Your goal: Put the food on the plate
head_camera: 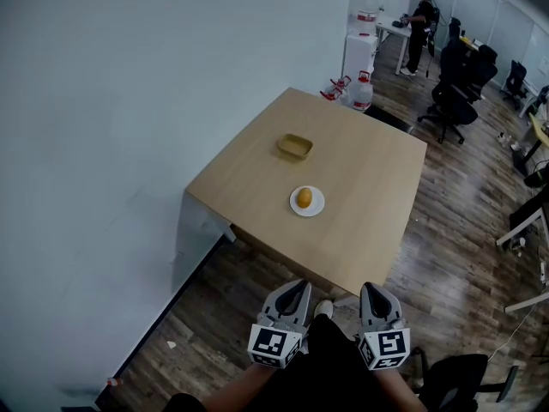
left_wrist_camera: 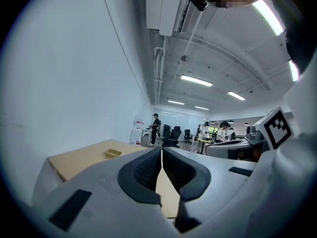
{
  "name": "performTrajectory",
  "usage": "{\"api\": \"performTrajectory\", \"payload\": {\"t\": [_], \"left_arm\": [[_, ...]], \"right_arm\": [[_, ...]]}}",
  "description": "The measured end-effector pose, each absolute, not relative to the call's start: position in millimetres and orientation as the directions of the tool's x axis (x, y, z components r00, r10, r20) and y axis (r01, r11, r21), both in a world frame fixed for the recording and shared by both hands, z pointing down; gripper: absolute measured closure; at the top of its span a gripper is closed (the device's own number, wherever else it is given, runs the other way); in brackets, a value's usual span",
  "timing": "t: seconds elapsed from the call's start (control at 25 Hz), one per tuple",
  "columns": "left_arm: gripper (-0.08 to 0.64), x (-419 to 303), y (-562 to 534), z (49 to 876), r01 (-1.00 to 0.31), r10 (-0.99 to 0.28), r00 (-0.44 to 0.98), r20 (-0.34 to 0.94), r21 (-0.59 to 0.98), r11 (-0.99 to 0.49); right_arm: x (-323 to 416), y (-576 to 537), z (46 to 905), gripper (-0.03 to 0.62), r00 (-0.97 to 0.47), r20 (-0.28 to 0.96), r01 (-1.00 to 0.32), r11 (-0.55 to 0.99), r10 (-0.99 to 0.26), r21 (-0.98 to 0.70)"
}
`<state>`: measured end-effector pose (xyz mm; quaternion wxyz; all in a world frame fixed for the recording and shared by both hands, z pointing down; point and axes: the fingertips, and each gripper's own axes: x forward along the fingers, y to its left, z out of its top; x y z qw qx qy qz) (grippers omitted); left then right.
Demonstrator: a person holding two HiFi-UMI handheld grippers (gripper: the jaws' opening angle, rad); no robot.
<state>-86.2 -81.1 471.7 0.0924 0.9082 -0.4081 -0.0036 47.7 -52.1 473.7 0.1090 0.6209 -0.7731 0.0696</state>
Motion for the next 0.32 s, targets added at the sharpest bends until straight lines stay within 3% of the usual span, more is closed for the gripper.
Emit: {"api": "performTrajectory", "payload": {"t": [0.32], "left_arm": [[0.538, -90.4, -89.8, 472.4, -0.774, -0.775, 0.628, 0.073, 0.164, -0.612]], "right_arm": [[61.0, -60.4, 478.4, 0.532, -0.201, 0.257, -0.977, 0.213, -0.945, 0.017]]}}
